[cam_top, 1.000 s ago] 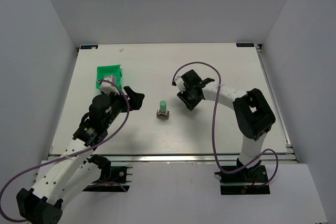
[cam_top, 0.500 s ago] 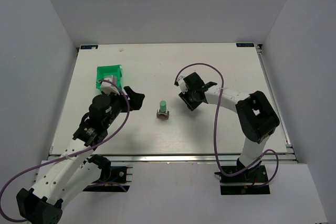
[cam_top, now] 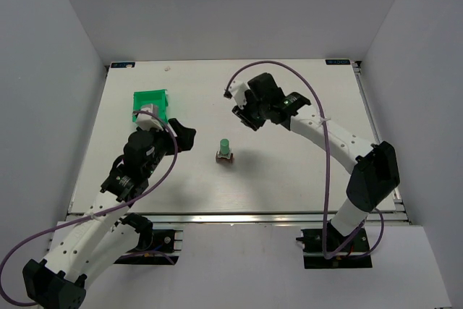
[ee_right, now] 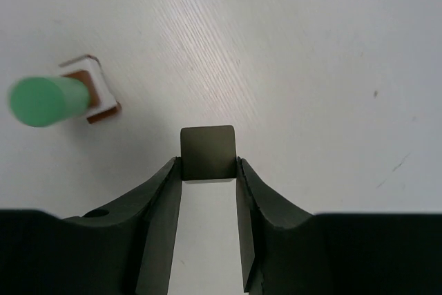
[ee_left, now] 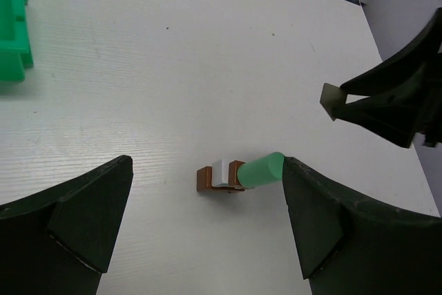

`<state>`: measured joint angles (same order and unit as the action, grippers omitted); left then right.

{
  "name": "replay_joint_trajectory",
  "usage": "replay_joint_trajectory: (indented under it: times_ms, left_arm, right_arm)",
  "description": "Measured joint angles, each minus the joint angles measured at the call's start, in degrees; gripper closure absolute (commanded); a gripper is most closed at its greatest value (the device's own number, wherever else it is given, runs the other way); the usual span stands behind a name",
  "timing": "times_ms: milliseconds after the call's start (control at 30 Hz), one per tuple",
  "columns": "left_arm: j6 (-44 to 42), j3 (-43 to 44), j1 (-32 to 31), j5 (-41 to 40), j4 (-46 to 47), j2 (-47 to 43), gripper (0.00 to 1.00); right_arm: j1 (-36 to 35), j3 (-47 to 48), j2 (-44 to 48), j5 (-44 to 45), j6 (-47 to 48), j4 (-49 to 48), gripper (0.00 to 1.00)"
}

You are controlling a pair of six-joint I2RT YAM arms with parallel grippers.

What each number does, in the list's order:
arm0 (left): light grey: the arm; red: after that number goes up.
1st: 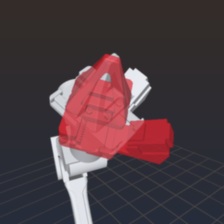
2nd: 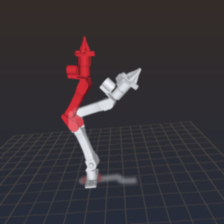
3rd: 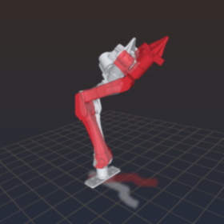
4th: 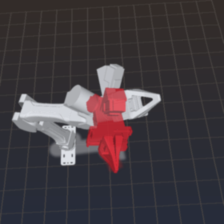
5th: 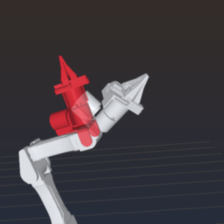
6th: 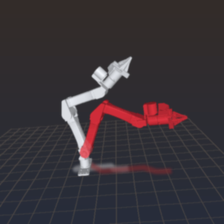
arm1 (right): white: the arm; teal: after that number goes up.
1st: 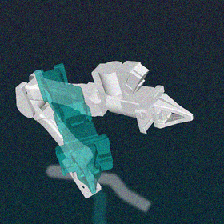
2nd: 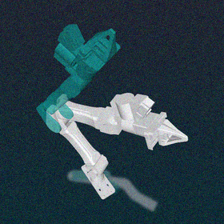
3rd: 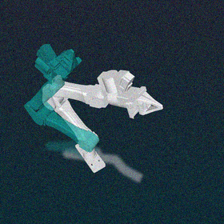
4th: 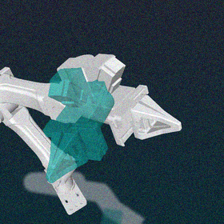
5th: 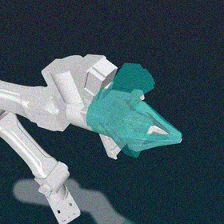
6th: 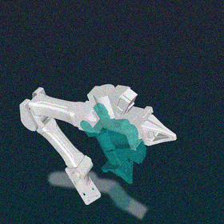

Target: Build the wood block tower

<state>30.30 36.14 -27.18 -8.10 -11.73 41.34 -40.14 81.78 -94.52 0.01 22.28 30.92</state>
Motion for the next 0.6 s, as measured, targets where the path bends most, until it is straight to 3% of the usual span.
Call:
replay_joint_trajectory:
  times_ms: [167, 600]
  left_arm:
    - [0.85, -0.22, 0.07, -3.34, -0.70, -0.31, 0.02]
    - [1.51, -2.03, 0.09, -7.61, -1.55, -2.73, 0.02]
  right_arm:
    - [-4.59, 10.14, -0.81, -5.31, 5.42, 5.84, 0.96]
    - [-13.84, 18.86, -9.14, -7.96, 9.35, 17.42, 0.93]
